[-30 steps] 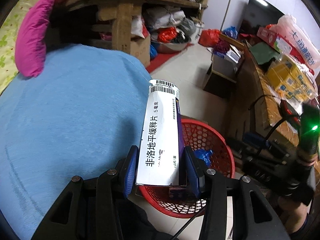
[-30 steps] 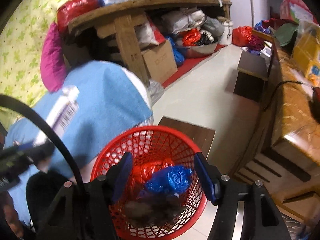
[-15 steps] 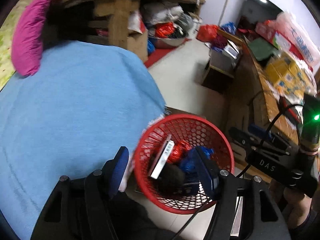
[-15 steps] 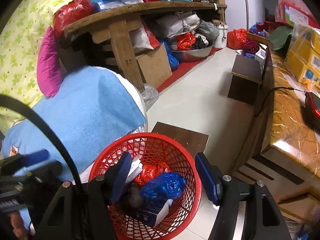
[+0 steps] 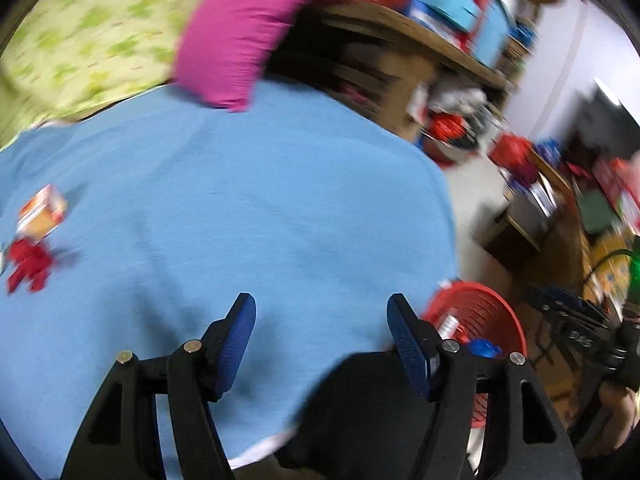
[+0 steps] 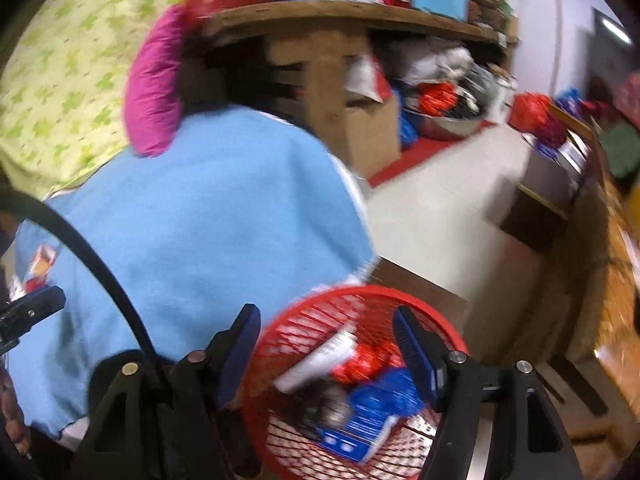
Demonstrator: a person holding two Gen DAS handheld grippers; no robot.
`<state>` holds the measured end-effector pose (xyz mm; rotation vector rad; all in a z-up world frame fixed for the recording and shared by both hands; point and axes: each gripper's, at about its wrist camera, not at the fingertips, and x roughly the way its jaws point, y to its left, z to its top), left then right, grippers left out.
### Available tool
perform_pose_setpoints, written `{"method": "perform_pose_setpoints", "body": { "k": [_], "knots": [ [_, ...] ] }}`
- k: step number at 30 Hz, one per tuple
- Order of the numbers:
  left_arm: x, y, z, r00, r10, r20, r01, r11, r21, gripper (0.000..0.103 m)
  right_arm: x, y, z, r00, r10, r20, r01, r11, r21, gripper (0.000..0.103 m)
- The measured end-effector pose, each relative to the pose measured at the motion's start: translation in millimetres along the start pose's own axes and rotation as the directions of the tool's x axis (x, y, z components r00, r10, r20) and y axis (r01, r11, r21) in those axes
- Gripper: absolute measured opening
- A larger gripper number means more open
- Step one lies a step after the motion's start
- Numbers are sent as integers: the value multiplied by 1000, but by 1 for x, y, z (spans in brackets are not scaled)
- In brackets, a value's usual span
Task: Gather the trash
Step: 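Return both tools to the remaining trash on the blanket, then grasp the red ribbon bundle with left tool while right tool grasps orange-white medicine box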
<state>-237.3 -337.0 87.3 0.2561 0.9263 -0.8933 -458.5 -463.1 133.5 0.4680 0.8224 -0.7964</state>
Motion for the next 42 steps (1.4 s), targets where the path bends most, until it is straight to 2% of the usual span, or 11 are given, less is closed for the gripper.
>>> {"method": "perform_pose_setpoints", "body": {
  "k": [4,10,15,19,23,27,31,34,42],
  "knots": [
    [-18,56,-5,997,72,42,-67,992,-105,70,-4,46,19,997,76,7,-76,994,-77,81],
    [-35,141,-17,980,189,67,-163,946,-281,72,0,136,33,982,186,-39,-190,955,-228,83],
    [-39,205,-35,960,276,41,-237,885,-401,72,2,210,29,963,256,-80,-268,895,-357,83],
    [-40,241,-44,946,324,20,-281,849,-447,72,7,261,19,951,286,-118,-309,841,-444,83],
    [-34,271,-40,934,358,6,-309,815,-490,72,19,302,7,938,303,-169,-347,792,-502,83],
    [-26,289,-29,927,375,2,-323,800,-505,72,34,328,-5,940,278,-195,-340,759,-556,83],
    [-10,303,-14,924,383,-12,-335,792,-511,72,42,345,-16,954,248,-166,-297,730,-616,83],
    [4,313,-3,923,383,-23,-338,785,-519,72,47,351,-19,956,245,-160,-290,712,-639,83],
    [44,333,16,908,411,-78,-392,771,-501,72,67,348,-15,953,249,-171,-300,727,-617,83]
  ]
}}
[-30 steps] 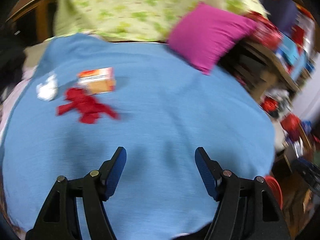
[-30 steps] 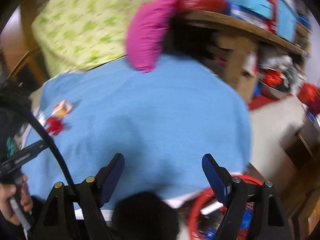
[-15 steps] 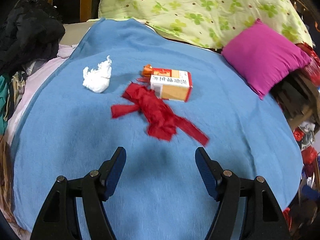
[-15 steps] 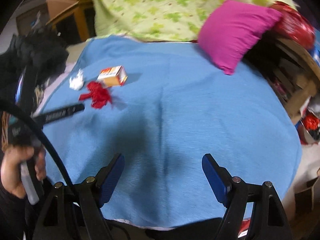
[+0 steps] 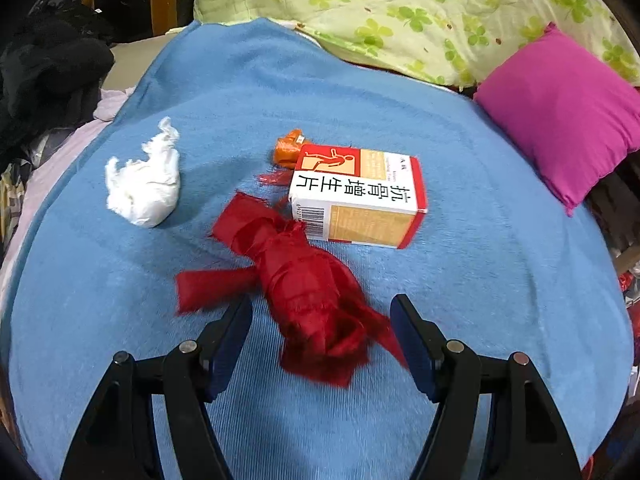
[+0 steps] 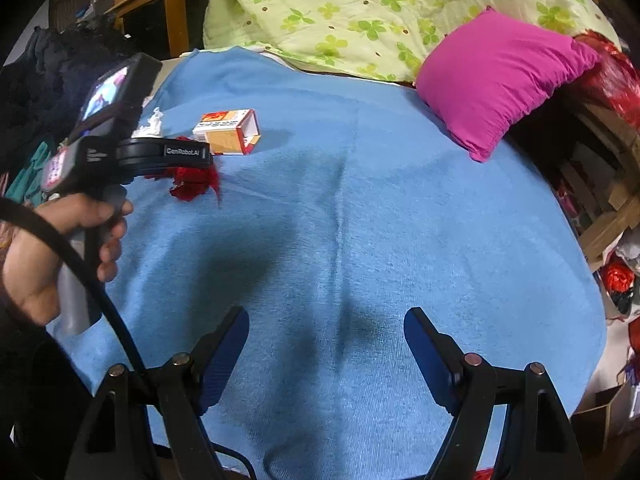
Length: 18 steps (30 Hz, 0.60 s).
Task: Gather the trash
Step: 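Grasp the red ribbon bundle with left tool while right tool grasps orange-white medicine box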
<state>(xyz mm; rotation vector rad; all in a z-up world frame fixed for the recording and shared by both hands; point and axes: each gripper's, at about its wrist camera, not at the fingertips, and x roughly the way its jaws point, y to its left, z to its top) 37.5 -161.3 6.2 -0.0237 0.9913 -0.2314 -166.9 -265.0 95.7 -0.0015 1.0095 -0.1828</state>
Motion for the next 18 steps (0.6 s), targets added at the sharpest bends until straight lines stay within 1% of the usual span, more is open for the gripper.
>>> {"method": "perform_pose_setpoints", "body": {
  "k": [2,3,4,6,7,10,13,18],
  "knots": [
    [8,0,1,1000,15,-8,-14,1000,14,72,3,-3,0,1000,8,-3,-8,1000,3,83],
    [11,1,1,1000,15,-10,-15,1000,17,70,4,-2,0,1000,13,-6,-13,1000,-2,83],
    [14,4,0,1000,6,-13,-5,1000,18,57,5,-1,1,1000,15,-10,-16,1000,-9,83],
    [17,9,-2,999,1,-32,-1,1000,21,40,8,2,2,1000,27,-15,-28,999,-27,83],
    [17,13,-3,999,-3,-32,4,1000,17,35,9,4,4,999,40,-18,-40,999,-34,83],
    [7,26,-8,1000,5,-11,-5,1000,15,33,13,10,10,998,58,-18,-59,997,-48,83],
    [-9,43,-16,999,33,24,-34,999,12,33,18,16,19,997,74,-6,-74,996,-58,83],
    [-30,74,-26,995,74,64,-72,997,-34,33,37,27,42,997,80,-15,-81,996,-29,83]
  ]
}}
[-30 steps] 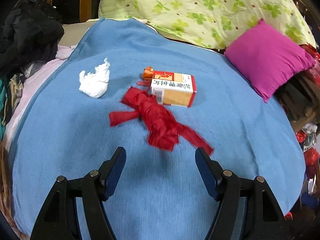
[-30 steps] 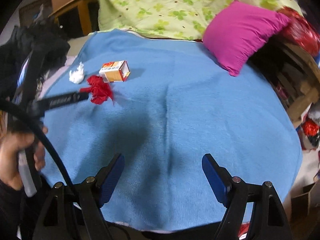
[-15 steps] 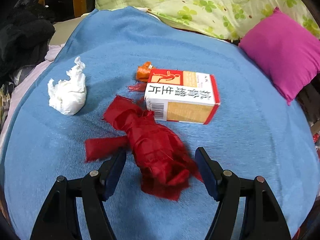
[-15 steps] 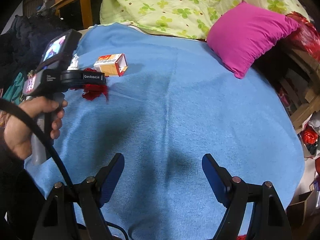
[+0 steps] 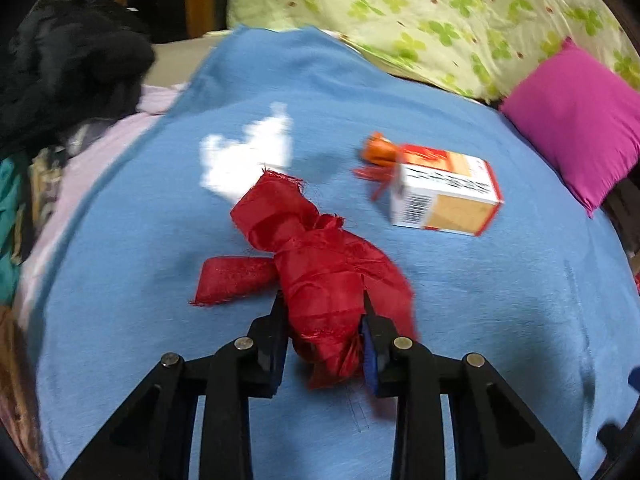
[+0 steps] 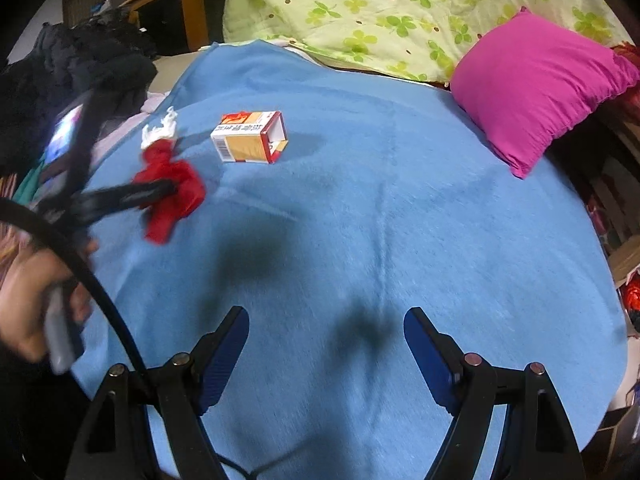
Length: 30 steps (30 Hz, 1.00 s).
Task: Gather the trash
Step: 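Grasp the red ribbon bundle with left tool while right tool grasps orange-white medicine box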
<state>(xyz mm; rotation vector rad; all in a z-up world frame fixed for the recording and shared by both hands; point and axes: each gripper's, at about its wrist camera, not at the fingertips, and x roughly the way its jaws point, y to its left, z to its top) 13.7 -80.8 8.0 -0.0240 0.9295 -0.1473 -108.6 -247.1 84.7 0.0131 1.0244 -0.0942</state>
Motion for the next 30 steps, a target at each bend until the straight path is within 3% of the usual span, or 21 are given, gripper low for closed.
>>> {"method": "perform_pose_setpoints", "body": {
  "k": [5,9,13,15,21,30],
  "knots": [
    [-9,35,-4,998,42,49,-38,996,-78,33,11,28,35,999,33,28,-32,999,-21,83],
    [-8,48,0,997,32,64,-24,992,-127,33,20,50,69,997,43,69,-42,999,-15,83],
    [-12,49,2,996,29,82,-18,992,-126,33,38,66,102,991,83,105,-88,995,46,98],
    [-14,52,1,996,19,85,-7,990,-139,33,51,75,118,990,84,114,-91,994,64,98],
    [-10,66,3,998,-3,61,15,980,-199,33,86,99,154,993,28,114,-35,998,55,101],
    [-6,64,5,998,-32,55,43,978,-205,33,139,109,163,995,-97,33,96,995,15,101]
  ]
}}
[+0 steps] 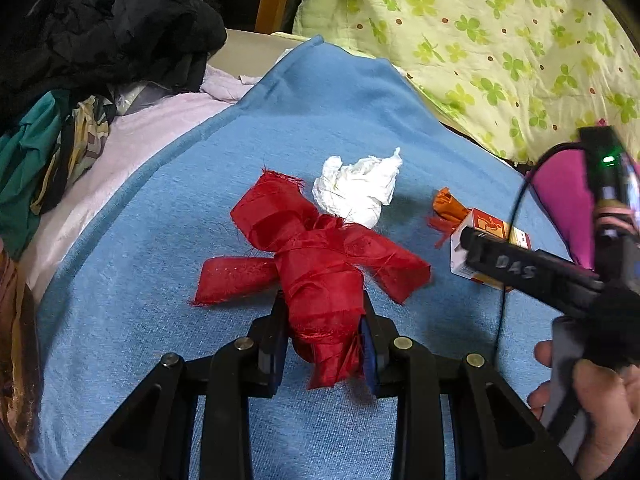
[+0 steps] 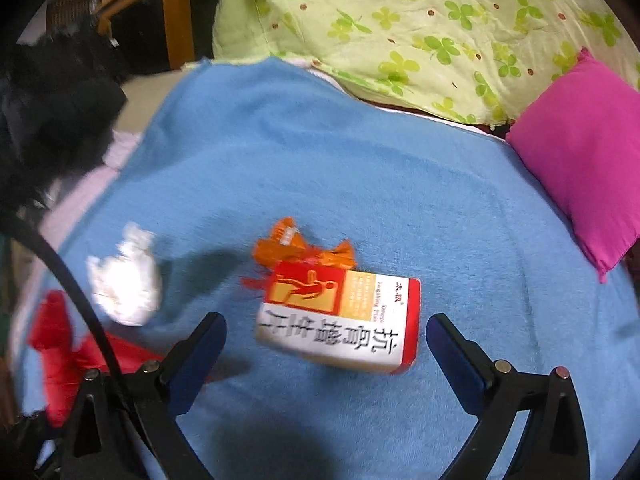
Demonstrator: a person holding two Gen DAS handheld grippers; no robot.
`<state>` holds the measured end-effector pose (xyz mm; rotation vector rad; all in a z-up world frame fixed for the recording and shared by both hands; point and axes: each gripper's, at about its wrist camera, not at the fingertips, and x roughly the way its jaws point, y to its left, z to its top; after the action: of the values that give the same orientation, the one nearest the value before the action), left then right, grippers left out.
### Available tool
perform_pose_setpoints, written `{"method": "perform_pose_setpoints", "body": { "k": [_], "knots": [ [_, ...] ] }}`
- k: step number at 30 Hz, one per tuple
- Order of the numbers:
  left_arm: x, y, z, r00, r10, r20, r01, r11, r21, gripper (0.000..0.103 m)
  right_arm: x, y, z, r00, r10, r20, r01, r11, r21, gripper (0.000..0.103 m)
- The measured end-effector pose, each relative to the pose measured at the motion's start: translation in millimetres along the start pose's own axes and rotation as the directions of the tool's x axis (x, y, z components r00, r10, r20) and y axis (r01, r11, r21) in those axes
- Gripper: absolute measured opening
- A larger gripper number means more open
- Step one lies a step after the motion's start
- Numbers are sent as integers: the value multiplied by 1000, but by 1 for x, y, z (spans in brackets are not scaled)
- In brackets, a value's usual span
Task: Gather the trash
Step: 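Grasp the red ribbon bundle with left tool while right tool grasps orange-white medicine box, then lift both held items and carry them toward the red wastebasket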
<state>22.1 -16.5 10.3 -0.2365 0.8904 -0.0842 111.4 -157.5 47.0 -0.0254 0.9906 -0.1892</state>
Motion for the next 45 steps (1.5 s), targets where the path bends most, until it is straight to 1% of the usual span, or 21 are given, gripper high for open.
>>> {"method": "perform_pose_setpoints", "body": {
  "k": [2,3,5,9,13,17,21,27,30,38,45],
  "knots": [
    [1,0,0,1000,0,-1,0,1000,-2,33,3,-5,-2,1000,18,-20,-18,1000,3,101],
    [1,1,0,1000,0,-1,0,1000,-4,33,-1,-11,-3,999,42,-6,-42,999,13,99],
    [1,0,1,1000,0,1,0,1000,-1,33,-8,-21,-5,999,41,1,-41,999,24,83],
    [2,-1,0,1000,4,6,-4,1000,17,33,-24,-42,-9,998,57,4,-57,998,41,83],
    [-1,-4,-1,1000,17,24,-18,999,42,33,-52,-66,-18,998,53,39,-55,997,49,83],
    [-5,-10,-5,998,41,44,-44,996,75,33,-81,-97,-32,997,44,71,-50,995,83,83],
    [-12,-21,-11,998,48,42,-52,992,116,32,-108,-130,-52,995,38,96,-50,990,129,83],
    [-38,-33,-27,998,54,29,-58,987,150,32,-134,-162,-83,992,53,111,-74,978,195,83],
    [-51,-38,-32,998,54,29,-58,985,162,32,-144,-171,-99,991,60,116,-83,975,207,83],
    [-89,-60,-42,996,62,62,-74,973,217,32,-180,-196,-130,983,77,167,-120,958,262,83],
    [-118,-84,-44,994,44,102,-70,962,263,32,-218,-225,-155,972,58,226,-128,942,309,83]
  ]
}}
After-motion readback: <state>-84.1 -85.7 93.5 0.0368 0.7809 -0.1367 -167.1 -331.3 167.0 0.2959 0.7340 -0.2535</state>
